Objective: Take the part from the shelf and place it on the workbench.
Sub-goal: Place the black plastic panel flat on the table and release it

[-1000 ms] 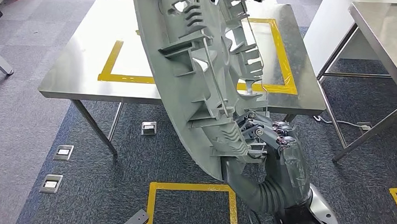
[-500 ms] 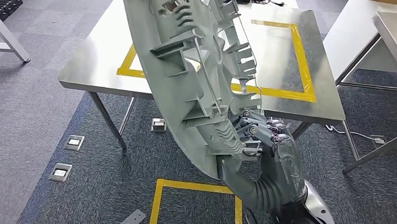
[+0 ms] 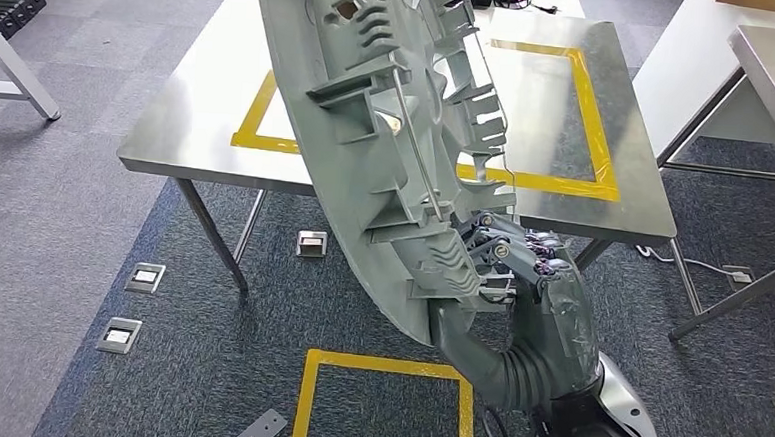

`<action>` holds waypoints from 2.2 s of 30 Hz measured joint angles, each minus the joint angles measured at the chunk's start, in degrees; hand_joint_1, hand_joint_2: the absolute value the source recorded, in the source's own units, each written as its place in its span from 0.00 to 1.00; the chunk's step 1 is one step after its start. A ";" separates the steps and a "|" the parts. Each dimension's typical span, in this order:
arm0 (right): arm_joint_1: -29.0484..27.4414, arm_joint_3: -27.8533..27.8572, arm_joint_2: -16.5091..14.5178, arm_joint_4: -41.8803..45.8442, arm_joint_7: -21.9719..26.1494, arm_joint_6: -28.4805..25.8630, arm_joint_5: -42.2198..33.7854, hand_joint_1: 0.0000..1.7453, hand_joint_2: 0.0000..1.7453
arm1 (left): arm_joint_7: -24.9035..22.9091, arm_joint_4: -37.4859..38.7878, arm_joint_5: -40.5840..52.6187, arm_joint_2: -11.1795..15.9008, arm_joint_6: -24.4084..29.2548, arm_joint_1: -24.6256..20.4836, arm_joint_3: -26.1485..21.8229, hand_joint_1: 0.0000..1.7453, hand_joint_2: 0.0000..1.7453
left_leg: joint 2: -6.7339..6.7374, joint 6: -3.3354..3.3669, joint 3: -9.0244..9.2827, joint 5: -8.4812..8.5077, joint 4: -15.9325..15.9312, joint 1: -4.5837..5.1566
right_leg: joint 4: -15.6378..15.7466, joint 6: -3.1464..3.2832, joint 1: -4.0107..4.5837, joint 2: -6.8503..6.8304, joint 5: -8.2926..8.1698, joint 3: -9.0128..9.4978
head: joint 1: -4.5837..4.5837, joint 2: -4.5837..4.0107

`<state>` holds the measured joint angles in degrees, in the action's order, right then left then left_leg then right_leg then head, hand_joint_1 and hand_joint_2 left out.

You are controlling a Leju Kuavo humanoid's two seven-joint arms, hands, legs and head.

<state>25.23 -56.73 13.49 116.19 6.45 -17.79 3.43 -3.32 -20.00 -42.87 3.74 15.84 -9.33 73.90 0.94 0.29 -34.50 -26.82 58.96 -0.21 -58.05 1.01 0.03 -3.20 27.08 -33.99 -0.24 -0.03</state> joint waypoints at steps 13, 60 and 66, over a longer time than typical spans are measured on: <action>0.00 0.28 -0.01 -0.01 0.00 0.00 -0.14 1.00 1.00 | -0.16 0.00 0.20 0.01 0.03 0.00 0.00 0.00 1.00 | 0.00 0.05 0.03 -0.01 0.00 -0.17 | 0.01 -0.04 0.21 -0.03 0.01 0.00 | -0.01 0.00; 0.16 0.93 -0.10 -1.01 0.23 -0.07 -0.17 1.00 1.00 | 0.11 0.09 0.50 -0.19 0.30 0.03 -1.45 0.00 1.00 | -1.68 -0.11 0.56 -0.77 -0.32 -0.14 | -1.01 0.54 0.18 3.41 -1.39 -2.88 | 0.13 -0.01; 0.13 0.96 -0.17 -1.01 0.22 -0.09 -0.17 1.00 1.00 | 0.15 0.09 0.51 -0.20 0.31 0.09 -1.44 0.00 1.00 | -1.55 -1.69 -4.15 -6.74 10.79 -0.56 | 0.23 1.62 -0.54 3.14 -1.37 -1.47 | -0.46 -0.02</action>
<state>25.36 -55.77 13.31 115.18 6.67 -17.88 3.26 -3.17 -19.91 -42.36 3.54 16.15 -9.24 72.46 -0.61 -1.39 -38.65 -33.57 69.76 -0.78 -57.83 2.63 -0.51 -0.06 25.70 -35.46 -0.70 -0.04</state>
